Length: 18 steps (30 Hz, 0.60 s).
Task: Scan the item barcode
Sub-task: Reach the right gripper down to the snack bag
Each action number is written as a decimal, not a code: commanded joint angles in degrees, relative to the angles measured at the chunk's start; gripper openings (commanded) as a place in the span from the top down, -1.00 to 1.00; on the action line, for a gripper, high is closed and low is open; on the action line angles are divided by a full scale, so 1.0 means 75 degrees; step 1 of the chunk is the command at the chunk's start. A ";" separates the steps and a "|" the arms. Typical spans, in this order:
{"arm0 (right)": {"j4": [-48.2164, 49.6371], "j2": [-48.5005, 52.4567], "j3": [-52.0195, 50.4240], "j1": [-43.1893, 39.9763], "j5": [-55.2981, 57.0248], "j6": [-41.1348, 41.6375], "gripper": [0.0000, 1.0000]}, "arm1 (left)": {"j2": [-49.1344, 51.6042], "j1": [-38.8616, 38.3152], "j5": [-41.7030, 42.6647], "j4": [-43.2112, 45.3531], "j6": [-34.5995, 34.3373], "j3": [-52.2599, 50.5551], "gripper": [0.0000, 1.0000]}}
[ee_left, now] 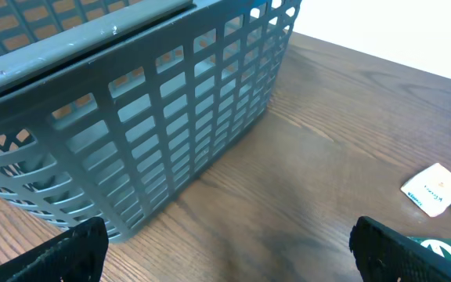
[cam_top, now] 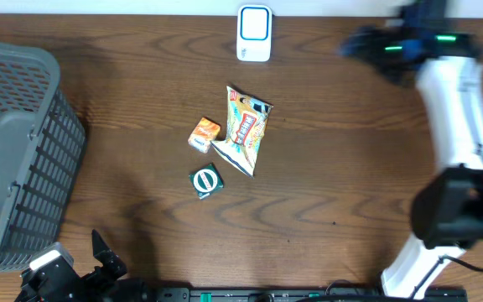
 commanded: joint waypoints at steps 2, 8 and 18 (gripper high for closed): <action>-0.0009 0.0513 -0.0020 0.1789 0.0061 -0.0577 -0.99 | -0.0009 0.0023 -0.0015 0.0000 -0.0044 0.0006 -0.95; 0.0265 0.0752 -0.0020 0.3745 0.1635 -0.0565 -0.80 | -0.0009 0.0023 -0.0015 0.0000 -0.0044 0.0006 -0.95; 0.0140 0.0924 -0.0023 0.4683 0.3532 -0.0863 0.41 | -0.0009 0.0023 -0.0017 0.0000 -0.0044 0.0009 -0.95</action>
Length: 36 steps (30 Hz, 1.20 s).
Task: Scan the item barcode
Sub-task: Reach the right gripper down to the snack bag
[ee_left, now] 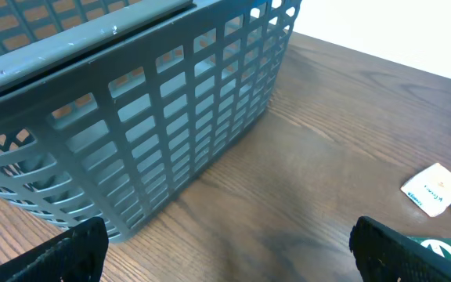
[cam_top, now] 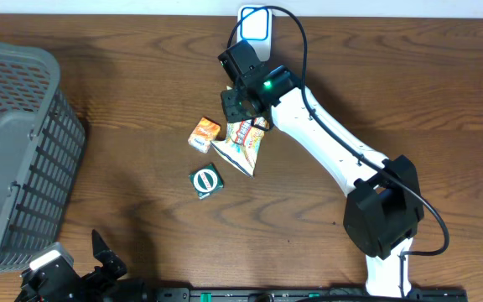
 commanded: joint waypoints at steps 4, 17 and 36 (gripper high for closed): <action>-0.0035 0.0367 -0.0006 -0.0082 0.0592 -0.1690 0.74 | -0.0009 0.0023 -0.0015 0.0003 -0.0044 0.0006 -0.95; -0.0615 0.1973 -0.0006 -0.0003 -0.0539 -0.3311 0.63 | -0.0009 0.0023 -0.0015 0.0003 -0.0044 0.0006 -0.95; -0.0248 0.0000 0.0006 0.0009 -0.0551 -0.3375 0.17 | -0.0009 0.0023 -0.0015 0.0003 -0.0044 0.0006 -0.95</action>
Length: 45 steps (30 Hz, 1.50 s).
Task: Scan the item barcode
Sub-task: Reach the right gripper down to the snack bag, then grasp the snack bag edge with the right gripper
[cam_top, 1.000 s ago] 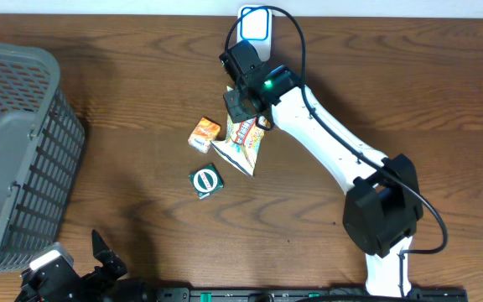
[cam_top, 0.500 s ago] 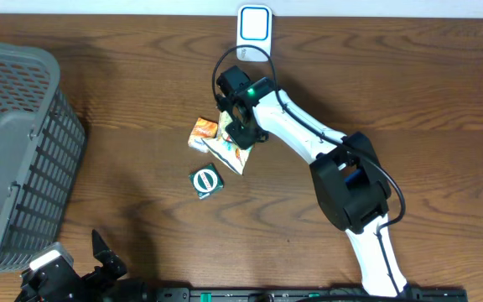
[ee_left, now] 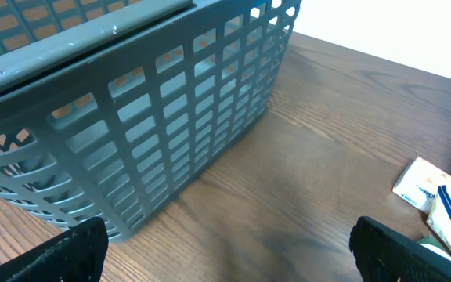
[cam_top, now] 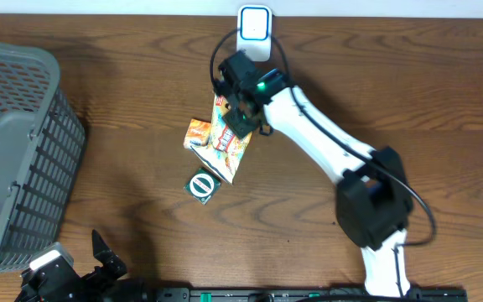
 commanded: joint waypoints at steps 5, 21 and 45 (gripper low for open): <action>0.0344 0.0058 0.0026 0.0058 -0.0609 -0.0219 0.83 | -0.0009 0.0023 -0.0017 0.0003 -0.0044 0.0009 -0.96; 0.0866 0.1457 0.0026 0.0318 -0.1230 -0.1122 -0.15 | -0.0009 0.0023 -0.0015 0.0003 -0.0044 0.0006 -0.95; 0.0052 0.1218 0.0600 -0.0044 -0.0201 -0.0466 -0.99 | -0.0009 0.0023 -0.0015 0.0003 -0.0044 0.0006 -0.95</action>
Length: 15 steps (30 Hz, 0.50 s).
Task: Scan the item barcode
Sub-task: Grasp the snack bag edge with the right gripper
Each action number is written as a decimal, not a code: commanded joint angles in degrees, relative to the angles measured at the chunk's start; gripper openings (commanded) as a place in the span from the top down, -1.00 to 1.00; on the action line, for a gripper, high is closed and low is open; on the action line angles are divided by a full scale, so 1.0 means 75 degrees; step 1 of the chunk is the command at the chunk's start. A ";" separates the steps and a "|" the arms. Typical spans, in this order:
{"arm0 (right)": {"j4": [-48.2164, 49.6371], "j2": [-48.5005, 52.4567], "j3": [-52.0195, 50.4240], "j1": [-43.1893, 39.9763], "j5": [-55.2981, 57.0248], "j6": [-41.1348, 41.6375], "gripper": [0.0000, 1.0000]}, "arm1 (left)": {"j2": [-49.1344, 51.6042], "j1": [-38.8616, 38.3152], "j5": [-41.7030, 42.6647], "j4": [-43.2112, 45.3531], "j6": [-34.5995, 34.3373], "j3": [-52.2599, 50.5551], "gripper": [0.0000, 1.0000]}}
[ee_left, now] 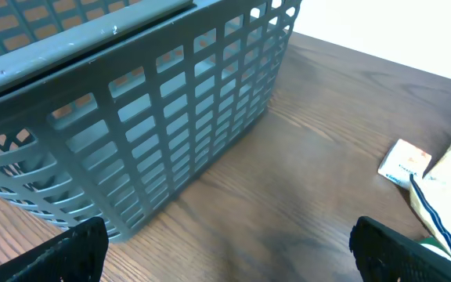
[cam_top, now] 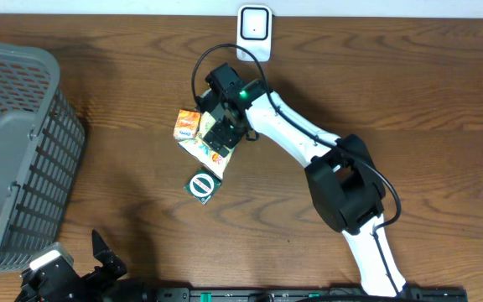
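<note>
The snack bag [cam_top: 209, 149] with orange and yellow print lies left of the table's middle, and my right gripper [cam_top: 221, 127] is down on its upper part, apparently shut on it. In the left wrist view the bag [ee_left: 442, 182] looks tilted up off the wood. The white barcode scanner [cam_top: 254, 32] stands at the far edge, behind the bag. My left gripper [ee_left: 233, 262] hangs open and empty low at the near left corner, its dark fingertips [ee_left: 73, 252] at the frame's bottom.
A small orange box [cam_top: 186, 124] touches the bag's left side. A green round-label packet [cam_top: 204, 184] lies just in front of it. A large grey basket [cam_top: 15, 151] fills the left side. A teal item shows at the right edge.
My right gripper and the snack bag are further left and a little nearer the front. The orange box has shifted left with them. The left arm has not moved.
First the right arm was blurred at the far right and the bag lay untouched mid-table. Then the gripper was down on the bag's top end. After that the bag stood further left against the orange box, and now further left again.
</note>
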 commanded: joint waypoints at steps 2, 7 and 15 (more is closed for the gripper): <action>-0.0312 -0.0495 0.0428 -0.0224 0.0968 0.1361 -0.95 | -0.0009 0.0023 -0.0015 0.0003 -0.0044 0.0006 -0.95; 0.0146 -0.0857 0.0472 -0.0093 0.0699 0.1591 -0.25 | -0.0012 0.0023 -0.0015 0.0003 -0.0047 0.0009 -0.95; 0.0236 -0.0758 0.0562 0.0166 0.0265 0.1262 0.42 | -0.0009 0.0023 -0.0015 0.0003 -0.0047 0.0006 -0.95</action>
